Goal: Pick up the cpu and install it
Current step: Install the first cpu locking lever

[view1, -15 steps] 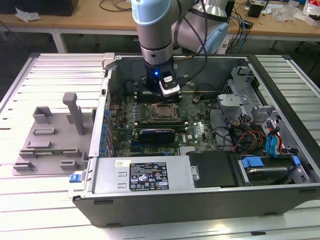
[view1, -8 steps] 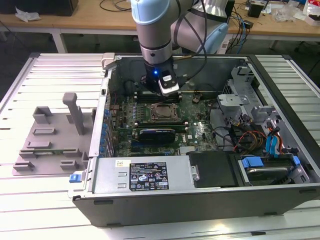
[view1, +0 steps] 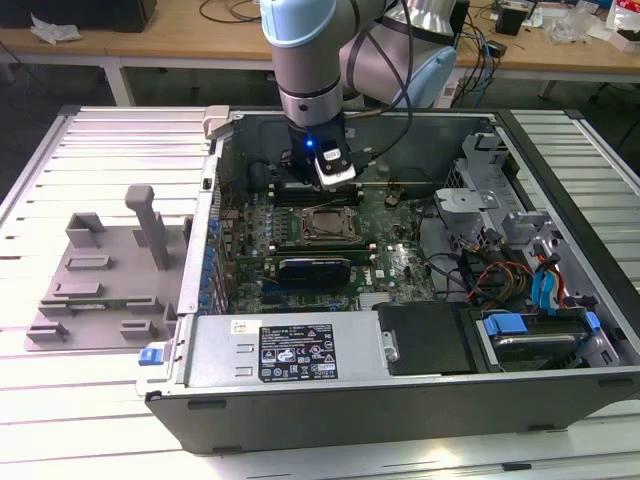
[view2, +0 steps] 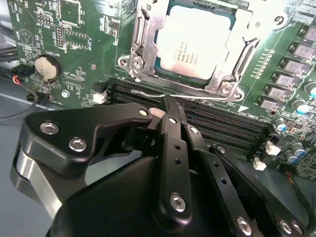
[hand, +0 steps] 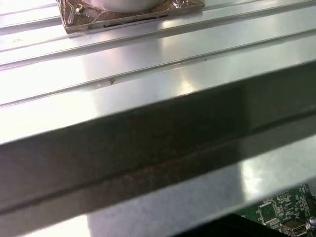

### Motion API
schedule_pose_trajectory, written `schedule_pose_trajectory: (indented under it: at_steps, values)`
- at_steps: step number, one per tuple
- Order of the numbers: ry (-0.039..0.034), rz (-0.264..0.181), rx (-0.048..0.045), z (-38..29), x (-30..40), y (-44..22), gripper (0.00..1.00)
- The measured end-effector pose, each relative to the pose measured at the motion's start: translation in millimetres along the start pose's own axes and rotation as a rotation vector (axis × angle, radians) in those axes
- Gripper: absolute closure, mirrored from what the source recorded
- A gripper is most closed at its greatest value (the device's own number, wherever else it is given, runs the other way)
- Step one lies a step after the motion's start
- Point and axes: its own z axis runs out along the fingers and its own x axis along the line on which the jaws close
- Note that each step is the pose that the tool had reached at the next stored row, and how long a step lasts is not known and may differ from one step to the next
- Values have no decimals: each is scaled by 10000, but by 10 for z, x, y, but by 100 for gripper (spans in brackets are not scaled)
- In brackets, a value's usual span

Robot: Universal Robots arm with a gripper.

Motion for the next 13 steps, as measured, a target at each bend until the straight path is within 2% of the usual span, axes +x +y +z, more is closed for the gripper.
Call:
schedule_pose_trajectory:
  at_steps: [3, 5, 7, 8, 10, 11, 13]
  values:
    - [-67, 48, 191, 10, 2, -2, 89]
    - [-111, 291, 253, 12, 2, -2, 89]
    - [-190, 749, 348, 19, 3, -4, 89]
    - [-214, 879, 379, 30, 15, 31, 89]
    - [-236, 873, 438, 37, 22, 50, 89]
    - [-265, 855, 522, 43, 23, 52, 89]
    - [-284, 847, 553, 51, 25, 50, 89]
